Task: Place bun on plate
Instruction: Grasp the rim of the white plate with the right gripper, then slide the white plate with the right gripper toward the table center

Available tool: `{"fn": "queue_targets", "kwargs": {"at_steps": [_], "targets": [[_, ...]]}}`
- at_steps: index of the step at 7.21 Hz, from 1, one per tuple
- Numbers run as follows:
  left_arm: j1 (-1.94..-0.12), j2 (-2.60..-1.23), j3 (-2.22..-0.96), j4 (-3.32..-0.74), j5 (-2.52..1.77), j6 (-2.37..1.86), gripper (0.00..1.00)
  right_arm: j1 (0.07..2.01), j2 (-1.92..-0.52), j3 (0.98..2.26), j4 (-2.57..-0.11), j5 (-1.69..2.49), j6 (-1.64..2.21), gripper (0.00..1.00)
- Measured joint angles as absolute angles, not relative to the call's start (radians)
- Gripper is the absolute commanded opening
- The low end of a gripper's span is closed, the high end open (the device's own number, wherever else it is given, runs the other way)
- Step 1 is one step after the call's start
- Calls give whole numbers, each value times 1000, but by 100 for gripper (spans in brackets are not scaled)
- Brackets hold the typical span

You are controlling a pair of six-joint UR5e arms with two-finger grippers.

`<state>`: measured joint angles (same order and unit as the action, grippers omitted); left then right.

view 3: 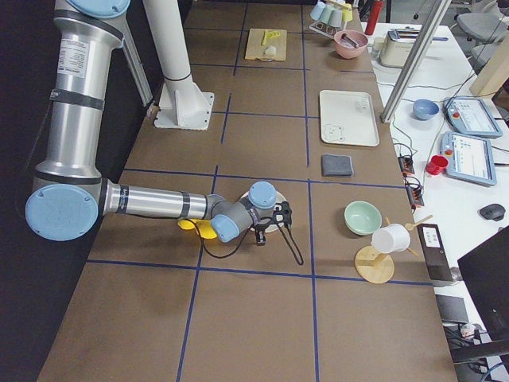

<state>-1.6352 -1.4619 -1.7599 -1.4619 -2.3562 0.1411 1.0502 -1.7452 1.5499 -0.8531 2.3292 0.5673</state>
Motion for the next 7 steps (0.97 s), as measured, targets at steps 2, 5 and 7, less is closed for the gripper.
{"fn": "queue_targets", "kwargs": {"at_steps": [2, 5, 7], "targets": [[-1635, -1462, -1760, -1462, -2356, 141, 100, 1047, -1725, 1531, -850, 2331, 566, 0], [-1633, -1462, -1761, -1463, -2356, 141, 100, 1049, -1714, 1556, -850, 2338, 573, 0], [-1632, -1462, -1762, -1463, -2356, 142, 100, 1049, -1655, 1592, -851, 2341, 710, 0]]}}
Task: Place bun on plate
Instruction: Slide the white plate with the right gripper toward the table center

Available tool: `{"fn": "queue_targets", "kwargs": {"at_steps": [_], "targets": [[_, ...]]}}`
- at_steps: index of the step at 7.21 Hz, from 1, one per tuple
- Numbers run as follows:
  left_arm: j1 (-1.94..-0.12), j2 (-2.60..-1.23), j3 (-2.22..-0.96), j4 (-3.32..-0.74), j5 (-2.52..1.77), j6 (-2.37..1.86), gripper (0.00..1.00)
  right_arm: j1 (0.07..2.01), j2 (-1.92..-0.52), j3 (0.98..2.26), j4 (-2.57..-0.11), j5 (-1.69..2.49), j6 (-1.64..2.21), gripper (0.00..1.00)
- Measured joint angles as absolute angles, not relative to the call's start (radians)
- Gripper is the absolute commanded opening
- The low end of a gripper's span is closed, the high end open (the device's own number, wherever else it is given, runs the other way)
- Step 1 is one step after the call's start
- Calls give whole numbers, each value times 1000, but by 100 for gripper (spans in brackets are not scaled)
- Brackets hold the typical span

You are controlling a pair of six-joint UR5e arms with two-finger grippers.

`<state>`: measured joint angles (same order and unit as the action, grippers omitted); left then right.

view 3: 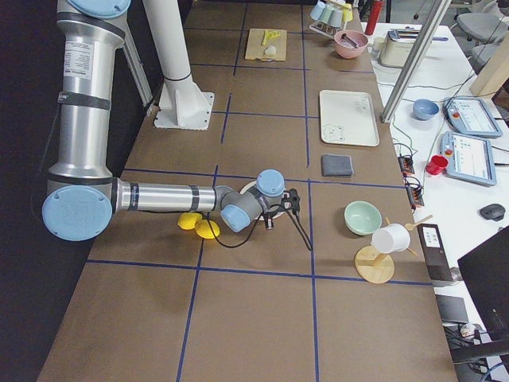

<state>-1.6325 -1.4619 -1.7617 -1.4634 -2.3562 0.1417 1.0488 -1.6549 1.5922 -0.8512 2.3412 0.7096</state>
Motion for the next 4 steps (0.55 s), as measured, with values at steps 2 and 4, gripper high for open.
{"fn": "queue_targets", "kwargs": {"at_steps": [2, 4], "targets": [[-1628, -1462, -1761, -1463, -2356, 142, 100, 1001, -1516, 1605, -853, 2335, 924, 0], [-1622, -1462, -1762, -1463, -2357, 141, 100, 893, -1372, 1597, -862, 2283, 1069, 1]]}}
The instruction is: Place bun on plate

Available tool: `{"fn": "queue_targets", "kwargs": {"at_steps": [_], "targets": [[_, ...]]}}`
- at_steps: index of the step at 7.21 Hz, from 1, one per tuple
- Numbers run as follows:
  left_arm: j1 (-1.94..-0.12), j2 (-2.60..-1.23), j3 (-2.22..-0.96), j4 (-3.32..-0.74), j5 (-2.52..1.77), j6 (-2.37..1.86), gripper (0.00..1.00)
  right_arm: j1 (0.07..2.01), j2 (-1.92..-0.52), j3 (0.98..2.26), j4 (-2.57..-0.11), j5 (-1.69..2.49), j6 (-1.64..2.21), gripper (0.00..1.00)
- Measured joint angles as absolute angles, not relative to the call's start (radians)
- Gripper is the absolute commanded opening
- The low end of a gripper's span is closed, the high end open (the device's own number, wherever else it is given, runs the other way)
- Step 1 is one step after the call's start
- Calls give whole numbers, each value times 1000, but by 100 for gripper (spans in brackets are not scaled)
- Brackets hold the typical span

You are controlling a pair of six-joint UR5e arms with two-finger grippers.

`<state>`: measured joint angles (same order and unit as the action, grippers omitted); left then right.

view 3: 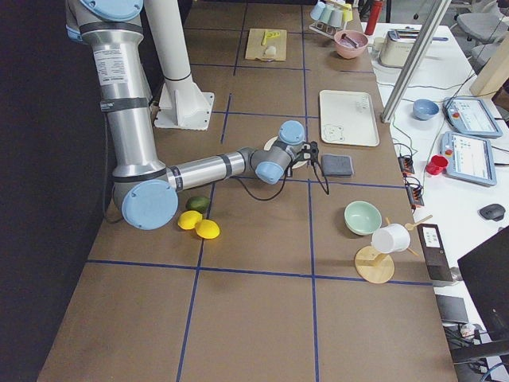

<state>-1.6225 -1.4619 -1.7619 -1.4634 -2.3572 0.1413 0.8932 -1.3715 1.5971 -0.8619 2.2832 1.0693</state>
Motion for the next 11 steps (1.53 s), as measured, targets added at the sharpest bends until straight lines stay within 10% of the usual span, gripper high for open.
{"fn": "queue_targets", "kwargs": {"at_steps": [6, 7, 9, 11], "targets": [[-1614, -1462, -1759, -1462, -2379, 141, 100, 590, -1041, 1519, -870, 1974, 1452, 7], [-1609, -1462, -1759, -1462, -2379, 141, 100, 570, -1042, 1516, -869, 1957, 1457, 22], [-1601, -1462, -1758, -1462, -2379, 141, 100, 549, -1050, 1514, -868, 1945, 1459, 100], [-1599, -1461, -1758, -1462, -2379, 141, 100, 530, -1056, 1517, -871, 1900, 1458, 100]]}}
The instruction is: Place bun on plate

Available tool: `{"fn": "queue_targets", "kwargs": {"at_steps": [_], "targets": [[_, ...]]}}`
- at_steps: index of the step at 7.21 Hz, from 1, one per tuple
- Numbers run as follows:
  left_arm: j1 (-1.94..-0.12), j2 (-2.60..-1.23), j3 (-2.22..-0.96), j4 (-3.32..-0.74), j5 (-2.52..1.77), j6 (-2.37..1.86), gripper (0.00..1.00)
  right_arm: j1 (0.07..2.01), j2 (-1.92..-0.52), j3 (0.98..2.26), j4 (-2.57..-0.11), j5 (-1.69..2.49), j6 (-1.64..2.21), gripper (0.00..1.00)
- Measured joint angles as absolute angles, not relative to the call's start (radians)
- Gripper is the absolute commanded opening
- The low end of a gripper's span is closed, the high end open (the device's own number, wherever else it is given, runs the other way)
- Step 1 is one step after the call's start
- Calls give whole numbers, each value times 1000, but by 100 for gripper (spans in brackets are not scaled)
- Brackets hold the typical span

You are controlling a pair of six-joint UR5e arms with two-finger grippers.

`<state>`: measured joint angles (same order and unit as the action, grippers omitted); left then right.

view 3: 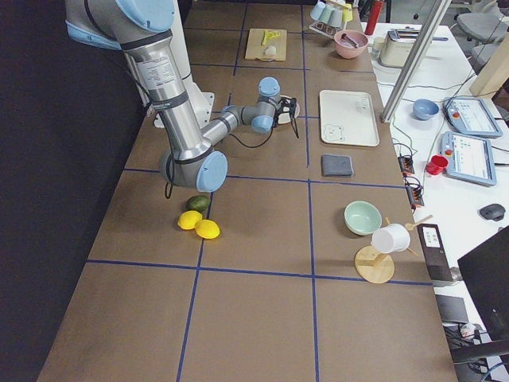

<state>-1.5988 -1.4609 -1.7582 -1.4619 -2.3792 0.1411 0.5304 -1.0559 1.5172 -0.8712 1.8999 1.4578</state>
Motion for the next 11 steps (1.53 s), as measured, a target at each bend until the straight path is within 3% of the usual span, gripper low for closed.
{"fn": "queue_targets", "kwargs": {"at_steps": [3, 6, 11], "targets": [[-1598, -1459, -1760, -1462, -2379, 141, 100, 643, -1053, 1578, -1072, 2017, 1397, 100], [-1590, -1458, -1762, -1462, -2379, 142, 100, 835, -1107, 1657, -1351, 2139, 1054, 100], [-1580, -1461, -1764, -1463, -2379, 135, 100, 1233, -1496, 1704, -1410, 2279, 256, 100]]}}
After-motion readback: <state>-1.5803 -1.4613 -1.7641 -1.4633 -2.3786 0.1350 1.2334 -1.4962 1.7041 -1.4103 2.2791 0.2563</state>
